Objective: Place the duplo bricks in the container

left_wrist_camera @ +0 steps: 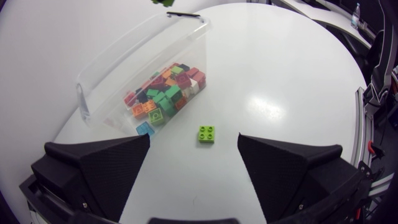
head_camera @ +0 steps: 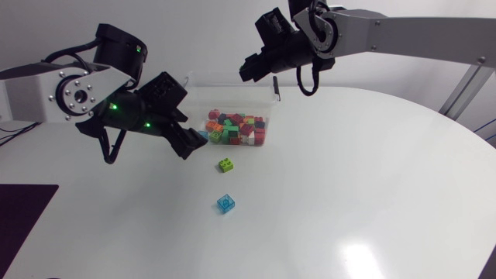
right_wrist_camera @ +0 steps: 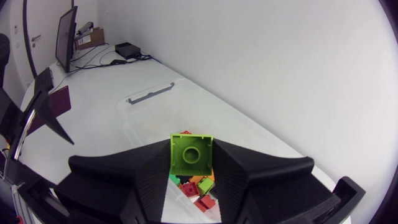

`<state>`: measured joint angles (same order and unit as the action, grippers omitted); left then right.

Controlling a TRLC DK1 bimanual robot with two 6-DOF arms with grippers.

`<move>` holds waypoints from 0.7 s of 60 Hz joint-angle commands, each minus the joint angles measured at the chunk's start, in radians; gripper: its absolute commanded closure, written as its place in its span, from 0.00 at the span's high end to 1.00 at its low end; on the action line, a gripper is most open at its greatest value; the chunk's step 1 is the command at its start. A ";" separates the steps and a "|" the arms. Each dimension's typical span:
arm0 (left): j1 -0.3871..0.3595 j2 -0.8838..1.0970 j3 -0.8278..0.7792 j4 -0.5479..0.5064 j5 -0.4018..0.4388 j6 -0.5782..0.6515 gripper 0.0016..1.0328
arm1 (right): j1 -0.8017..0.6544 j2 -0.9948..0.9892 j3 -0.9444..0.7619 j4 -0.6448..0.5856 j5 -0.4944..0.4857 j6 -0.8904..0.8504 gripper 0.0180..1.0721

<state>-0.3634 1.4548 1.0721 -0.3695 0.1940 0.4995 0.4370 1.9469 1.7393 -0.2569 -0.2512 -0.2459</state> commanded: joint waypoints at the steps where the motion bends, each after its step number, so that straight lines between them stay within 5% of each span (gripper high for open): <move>1: -0.017 -0.031 -0.038 -0.008 0.010 0.025 0.95 | -0.007 0.063 0.048 0.022 -0.003 0.033 0.27; 17: -0.057 -0.037 -0.115 -0.028 0.019 0.022 0.95 | -0.012 0.230 0.197 0.047 0.017 0.048 0.30; 20: -0.068 -0.030 -0.124 -0.029 0.018 0.020 0.95 | -0.014 0.253 0.221 0.038 0.026 0.043 0.55; 22: -0.075 -0.020 -0.127 -0.034 0.018 0.019 0.95 | -0.017 0.259 0.226 0.036 0.038 0.042 0.89; 23: -0.080 -0.017 -0.129 -0.037 0.018 0.019 0.95 | -0.018 0.259 0.227 0.034 0.041 0.042 0.96; 42: -0.169 0.121 -0.129 -0.046 -0.030 0.013 0.94 | -0.055 0.050 0.035 0.019 0.032 0.005 0.96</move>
<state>-0.5129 1.5246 0.9607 -0.4072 0.1772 0.5018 0.3893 2.0933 1.8404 -0.2348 -0.2131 -0.2314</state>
